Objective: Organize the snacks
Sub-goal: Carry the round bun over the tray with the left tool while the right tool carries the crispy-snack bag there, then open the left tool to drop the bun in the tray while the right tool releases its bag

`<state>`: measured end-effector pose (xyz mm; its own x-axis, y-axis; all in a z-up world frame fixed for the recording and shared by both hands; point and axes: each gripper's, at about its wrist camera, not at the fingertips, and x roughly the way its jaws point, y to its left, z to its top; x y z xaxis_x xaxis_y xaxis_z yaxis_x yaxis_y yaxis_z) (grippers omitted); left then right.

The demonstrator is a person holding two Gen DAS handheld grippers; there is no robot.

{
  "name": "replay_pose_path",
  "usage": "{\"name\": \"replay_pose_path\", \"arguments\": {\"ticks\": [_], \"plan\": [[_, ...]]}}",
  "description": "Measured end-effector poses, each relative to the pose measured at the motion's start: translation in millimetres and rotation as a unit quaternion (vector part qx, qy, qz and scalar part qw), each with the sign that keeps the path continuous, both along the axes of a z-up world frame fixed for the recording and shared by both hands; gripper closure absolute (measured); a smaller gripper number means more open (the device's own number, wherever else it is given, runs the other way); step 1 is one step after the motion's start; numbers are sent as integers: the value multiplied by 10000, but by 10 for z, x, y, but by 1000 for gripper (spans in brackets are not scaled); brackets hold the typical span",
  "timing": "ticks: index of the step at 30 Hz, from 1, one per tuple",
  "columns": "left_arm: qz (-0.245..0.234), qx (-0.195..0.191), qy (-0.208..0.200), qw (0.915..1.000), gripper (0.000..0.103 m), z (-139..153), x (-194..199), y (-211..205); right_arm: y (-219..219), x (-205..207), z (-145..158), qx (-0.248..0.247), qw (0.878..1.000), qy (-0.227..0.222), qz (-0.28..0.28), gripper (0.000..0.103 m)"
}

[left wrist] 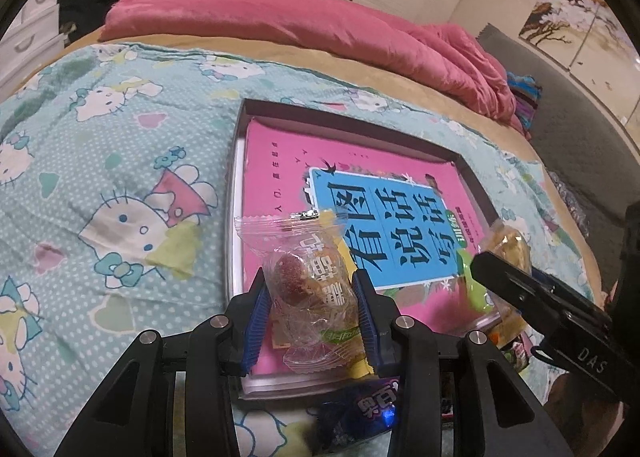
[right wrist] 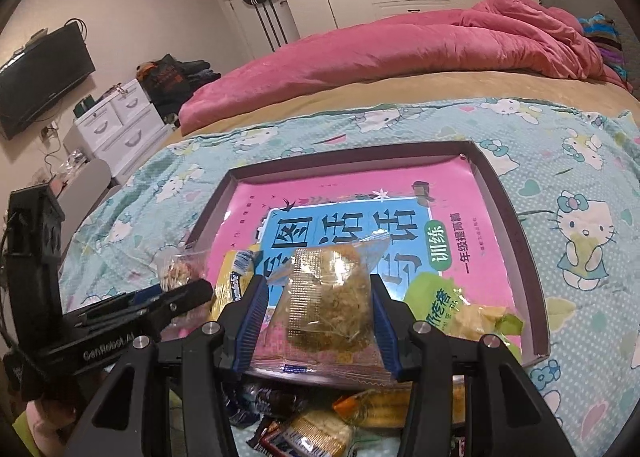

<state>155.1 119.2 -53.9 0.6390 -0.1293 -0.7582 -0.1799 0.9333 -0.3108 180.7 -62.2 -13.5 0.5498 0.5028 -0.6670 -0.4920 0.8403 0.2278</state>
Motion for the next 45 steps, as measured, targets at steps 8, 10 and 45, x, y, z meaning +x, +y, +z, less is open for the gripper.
{"name": "replay_pose_path", "arguments": {"ticks": [8, 10, 45], "plan": [[-132, 41, 22, 9999, 61, -43, 22, -54, 74, 45, -82, -144, 9999, 58, -75, 53], [-154, 79, 25, 9998, 61, -52, 22, -69, 96, 52, -99, -201, 9998, 61, -76, 53], [-308, -22, 75, 9995, 60, -81, 40, -109, 131, 119, -372, -681, 9968, 379, -175, 50]]}}
